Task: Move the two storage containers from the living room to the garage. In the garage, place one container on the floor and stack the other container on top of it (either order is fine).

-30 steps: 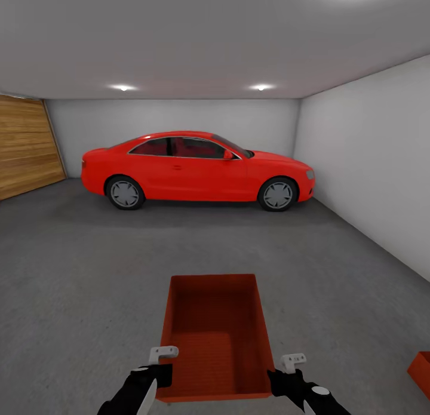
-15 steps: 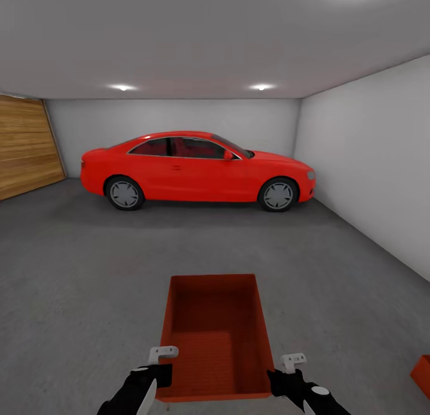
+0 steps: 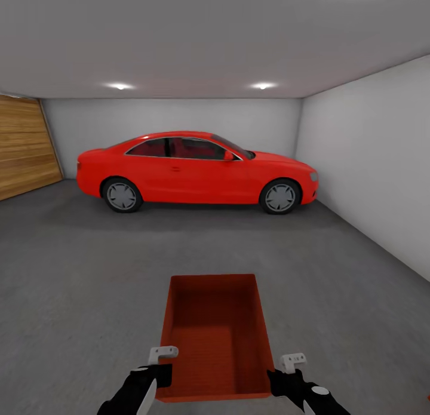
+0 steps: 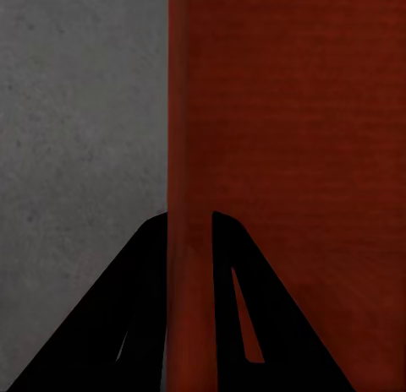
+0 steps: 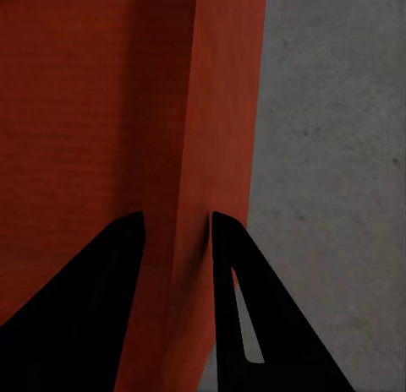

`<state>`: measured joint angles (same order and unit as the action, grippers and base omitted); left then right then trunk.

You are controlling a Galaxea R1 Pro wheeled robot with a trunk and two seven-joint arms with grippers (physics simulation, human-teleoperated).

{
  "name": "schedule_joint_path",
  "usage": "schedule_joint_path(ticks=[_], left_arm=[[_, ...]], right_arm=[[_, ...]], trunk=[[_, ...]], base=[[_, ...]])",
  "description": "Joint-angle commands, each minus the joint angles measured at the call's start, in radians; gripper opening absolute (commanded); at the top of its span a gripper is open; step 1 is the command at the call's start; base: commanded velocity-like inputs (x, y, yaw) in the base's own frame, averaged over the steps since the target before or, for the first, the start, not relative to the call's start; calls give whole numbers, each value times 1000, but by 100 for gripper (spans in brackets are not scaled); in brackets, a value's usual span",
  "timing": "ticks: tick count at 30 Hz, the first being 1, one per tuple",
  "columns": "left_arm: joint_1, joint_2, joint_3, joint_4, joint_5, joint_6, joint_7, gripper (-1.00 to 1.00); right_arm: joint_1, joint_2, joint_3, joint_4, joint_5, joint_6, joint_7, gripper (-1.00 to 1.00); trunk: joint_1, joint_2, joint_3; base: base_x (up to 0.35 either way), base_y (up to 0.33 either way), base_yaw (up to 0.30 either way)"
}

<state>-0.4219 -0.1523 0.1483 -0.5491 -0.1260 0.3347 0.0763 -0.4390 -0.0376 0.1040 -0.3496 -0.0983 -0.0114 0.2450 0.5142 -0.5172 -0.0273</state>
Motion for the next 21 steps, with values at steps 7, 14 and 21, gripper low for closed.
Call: schedule_joint_path(ticks=[7, 14, 21], left_arm=[[-1, -1, 16, -5, 8, -26, 2, -100], [-1, -1, 16, -5, 8, -26, 2, -100], [-1, -1, 16, -5, 8, -26, 2, -100]], right_arm=[[0, 12, 17, 2, -2, -2, 4, -100], [0, 12, 17, 1, -1, -2, 10, -100], [0, 12, 17, 1, -1, -2, 11, -100]], trunk=[[1, -2, -2], [1, -2, 1], [1, -2, 7]], base=[[227, 0, 0], [24, 0, -95], [1, 0, -256]])
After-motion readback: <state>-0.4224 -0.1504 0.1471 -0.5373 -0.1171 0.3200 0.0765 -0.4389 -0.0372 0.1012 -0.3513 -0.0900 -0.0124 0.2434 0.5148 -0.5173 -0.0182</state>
